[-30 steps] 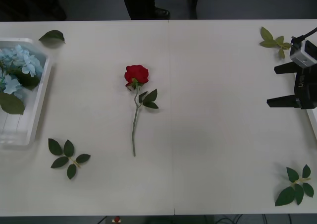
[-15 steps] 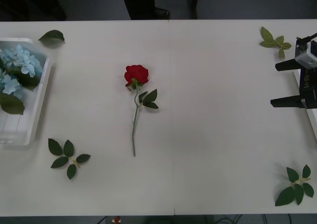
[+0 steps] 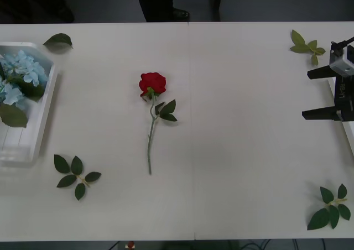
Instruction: Place the red flowers into the right box and the blue flowers into the left box. If a person shows an open palm, hand one flower to the person first, then continue sorting.
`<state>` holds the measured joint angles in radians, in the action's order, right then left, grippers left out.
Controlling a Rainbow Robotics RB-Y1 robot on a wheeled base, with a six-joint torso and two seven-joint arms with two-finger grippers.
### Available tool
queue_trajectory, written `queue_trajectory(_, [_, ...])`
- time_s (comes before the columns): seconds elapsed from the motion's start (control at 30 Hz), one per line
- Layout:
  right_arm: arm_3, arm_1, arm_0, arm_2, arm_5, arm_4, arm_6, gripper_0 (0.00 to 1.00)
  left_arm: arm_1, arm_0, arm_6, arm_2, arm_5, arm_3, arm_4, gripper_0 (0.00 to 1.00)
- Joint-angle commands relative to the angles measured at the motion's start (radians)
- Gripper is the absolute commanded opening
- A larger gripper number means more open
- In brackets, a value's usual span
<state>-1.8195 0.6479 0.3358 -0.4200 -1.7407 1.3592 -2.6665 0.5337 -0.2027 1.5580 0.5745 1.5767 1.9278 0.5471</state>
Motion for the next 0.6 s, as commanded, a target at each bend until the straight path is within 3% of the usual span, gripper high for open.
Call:
queue_trajectory(0.03, [-0.012, 0.018, 0.009, -0.023, 0.000, 0.011, -0.033, 1.00, 0.065, -0.066, -0.099, -0.042, 0.025, 0.094, 0.086, 0.97])
queue_trajectory(0.33, [-0.012, 0.018, 0.009, -0.022, 0.001, 0.014, -0.033, 1.00, 0.054, -0.084, -0.363, -0.340, -0.221, 0.123, 0.054, 1.00])
queue_trajectory(0.6, [-0.012, 0.018, 0.009, -0.022, 0.000, 0.020, -0.027, 1.00, -0.047, -0.103, -0.409, -0.608, -0.397, 0.056, -0.067, 1.00])
